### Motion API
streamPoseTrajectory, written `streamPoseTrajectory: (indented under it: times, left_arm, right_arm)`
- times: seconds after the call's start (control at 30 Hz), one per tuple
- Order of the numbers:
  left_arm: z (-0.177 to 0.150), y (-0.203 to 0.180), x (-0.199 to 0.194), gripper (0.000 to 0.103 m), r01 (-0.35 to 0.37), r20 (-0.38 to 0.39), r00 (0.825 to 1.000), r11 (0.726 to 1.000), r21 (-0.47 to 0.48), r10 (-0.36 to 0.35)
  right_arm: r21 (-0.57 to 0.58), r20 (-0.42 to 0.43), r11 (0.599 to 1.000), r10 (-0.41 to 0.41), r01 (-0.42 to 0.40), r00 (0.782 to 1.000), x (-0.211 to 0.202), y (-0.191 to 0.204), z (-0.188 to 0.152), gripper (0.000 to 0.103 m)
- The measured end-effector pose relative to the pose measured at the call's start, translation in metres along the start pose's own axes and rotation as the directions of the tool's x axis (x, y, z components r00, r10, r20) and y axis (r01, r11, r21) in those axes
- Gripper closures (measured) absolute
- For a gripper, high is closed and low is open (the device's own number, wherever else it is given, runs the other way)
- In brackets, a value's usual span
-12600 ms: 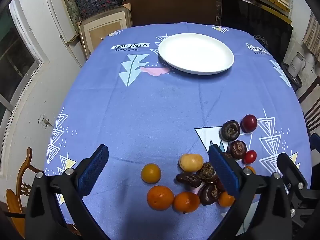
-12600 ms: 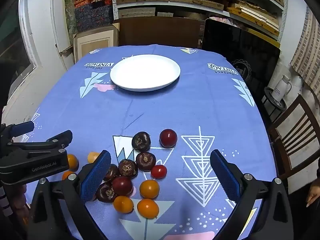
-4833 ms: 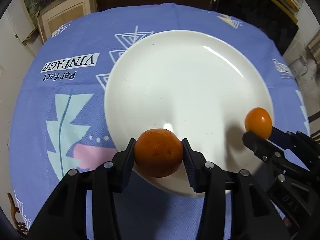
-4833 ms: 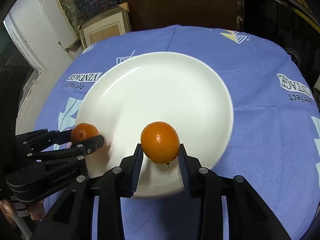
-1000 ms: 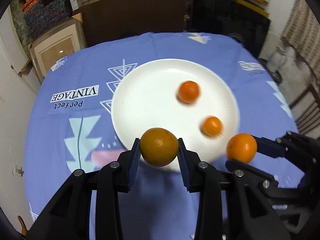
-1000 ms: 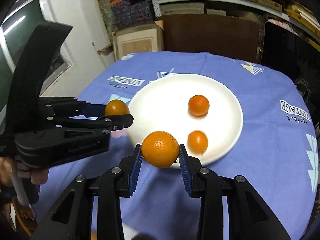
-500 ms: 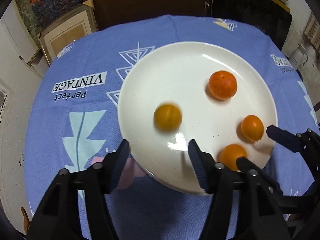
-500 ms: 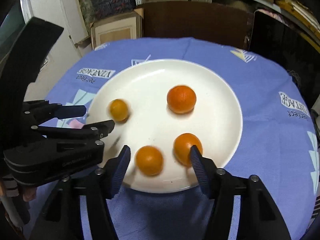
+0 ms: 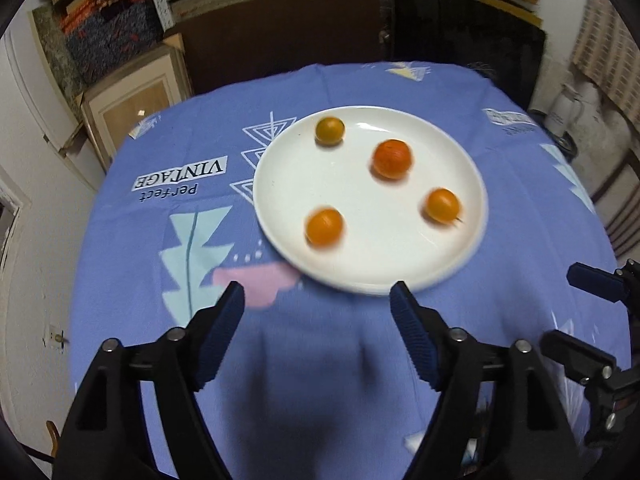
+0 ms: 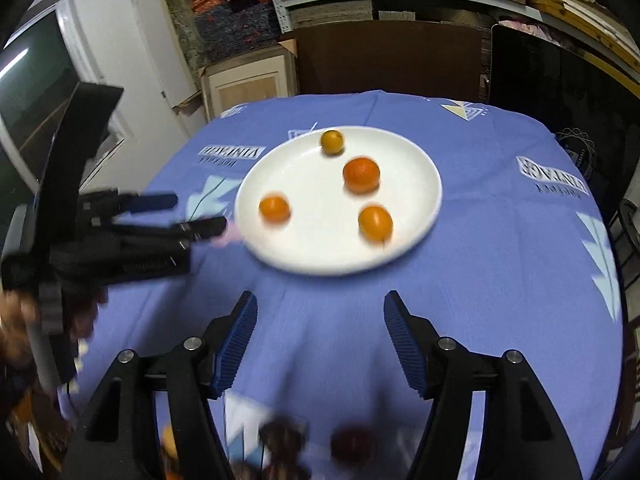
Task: Organize fruits
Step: 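Move both open tools back over the remaining fruit cluster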
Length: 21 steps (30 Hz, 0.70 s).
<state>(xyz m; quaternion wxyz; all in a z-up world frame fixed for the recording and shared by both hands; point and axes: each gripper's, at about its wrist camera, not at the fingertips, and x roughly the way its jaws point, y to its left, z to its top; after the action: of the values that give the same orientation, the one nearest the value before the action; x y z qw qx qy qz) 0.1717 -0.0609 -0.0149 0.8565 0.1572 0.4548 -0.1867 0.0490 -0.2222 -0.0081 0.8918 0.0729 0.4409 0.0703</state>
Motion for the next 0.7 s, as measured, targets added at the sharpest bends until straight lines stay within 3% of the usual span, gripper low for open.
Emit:
streamPoseTrajectory:
  times: [0.13,0.3,0.4,0.53,0.63,0.7]
  left_arm:
    - [-0.048,-0.002,-0.041,0.022,0.029,0.028,0.999,0.999,0.037,-0.03]
    - [-0.111,0.0,-0.068,0.02,0.052,-0.003,0.999,0.998,0.036,-0.052]
    - [-0.14,0.015,-0.069,0.02,0.047,-0.045,0.998,0.999,-0.025,-0.048]
    - [-0.167,0.043,-0.068,0.02,0.018,-0.098,0.995,0.991,-0.135,-0.032]
    - [-0.179,0.055,-0.079,0.02,-0.009,-0.093,0.996,0.986,-0.169,-0.006]
    - [-0.186,0.056,-0.084,0.02,-0.014,-0.089,0.996,0.984,-0.177,-0.001]
  right_arm:
    - [-0.092,-0.019,0.996,-0.016,0.014,1.0,-0.032,0.019,-0.062,0.031]
    - [-0.15,-0.089,0.989,0.005,-0.018,0.996,-0.048,0.046,-0.13,0.031]
    - [-0.243,-0.103,0.969,0.009,-0.034,0.995,-0.037,0.075,-0.142,0.031]
    - [-0.334,-0.104,0.94,0.038,-0.071,0.994,-0.007,0.115,-0.13,0.031]
    - [-0.408,-0.097,0.912,0.0,-0.04,0.995,0.018,0.132,-0.118,0.031]
    - [-0.416,-0.049,0.909,-0.005,-0.016,0.999,0.031,0.135,-0.099,0.027]
